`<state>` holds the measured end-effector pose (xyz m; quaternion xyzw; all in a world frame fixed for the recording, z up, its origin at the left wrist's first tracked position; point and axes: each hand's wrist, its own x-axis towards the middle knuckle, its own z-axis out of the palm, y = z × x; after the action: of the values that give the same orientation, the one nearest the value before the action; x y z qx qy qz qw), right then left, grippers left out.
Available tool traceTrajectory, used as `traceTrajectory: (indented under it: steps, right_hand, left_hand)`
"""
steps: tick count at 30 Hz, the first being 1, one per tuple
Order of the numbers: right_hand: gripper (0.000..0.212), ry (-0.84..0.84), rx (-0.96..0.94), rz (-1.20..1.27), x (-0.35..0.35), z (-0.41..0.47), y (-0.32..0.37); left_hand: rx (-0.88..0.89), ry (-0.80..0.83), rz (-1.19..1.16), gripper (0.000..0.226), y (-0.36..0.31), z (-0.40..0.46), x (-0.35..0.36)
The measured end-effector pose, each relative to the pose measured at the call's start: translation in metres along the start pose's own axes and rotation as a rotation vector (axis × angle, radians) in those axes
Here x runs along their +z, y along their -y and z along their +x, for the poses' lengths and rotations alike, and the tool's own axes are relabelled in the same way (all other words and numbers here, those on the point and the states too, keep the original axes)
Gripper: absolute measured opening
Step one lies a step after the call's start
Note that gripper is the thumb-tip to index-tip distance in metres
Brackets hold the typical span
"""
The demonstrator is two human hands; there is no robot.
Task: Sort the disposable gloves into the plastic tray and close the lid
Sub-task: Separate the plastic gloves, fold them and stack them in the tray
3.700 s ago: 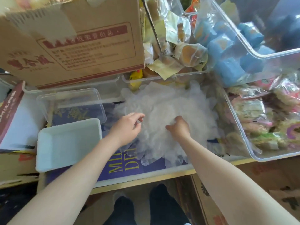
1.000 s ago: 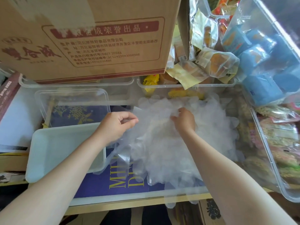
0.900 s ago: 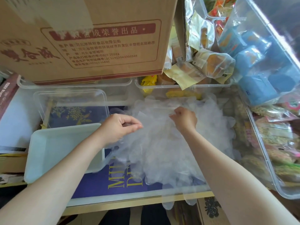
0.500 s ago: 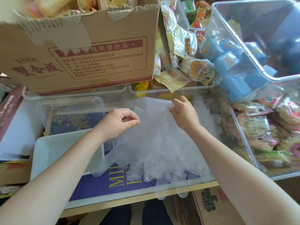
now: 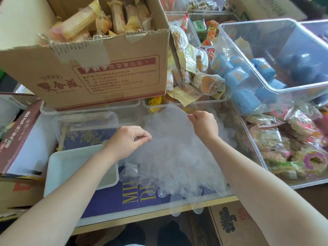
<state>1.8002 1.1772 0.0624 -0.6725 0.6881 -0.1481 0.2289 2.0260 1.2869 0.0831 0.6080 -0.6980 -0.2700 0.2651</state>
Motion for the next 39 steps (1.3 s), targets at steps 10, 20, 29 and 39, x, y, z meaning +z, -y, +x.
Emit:
traceTrajectory:
  steps: [10,20,29,39]
  right_hand:
    - [0.014,-0.320,-0.468,0.275,-0.044,0.000,0.004]
    - [0.016,0.486,-0.350,0.892,-0.107,-0.040,0.060]
    - [0.015,0.307,-0.271,0.788,-0.069,-0.035,0.075]
    - [0.010,0.341,-0.269,0.672,-0.041,-0.038,0.089]
  left_hand:
    - [-0.150,-0.238,-0.047,0.014,-0.017,0.010,-0.015]
    - [-0.313,-0.369,-0.495,0.021,-0.019,0.026,-0.047]
    - [-0.335,-0.049,-0.830,0.027,-0.037,0.015,-0.059]
    - [-0.386,0.208,-1.024,0.029,-0.020,-0.005,-0.058]
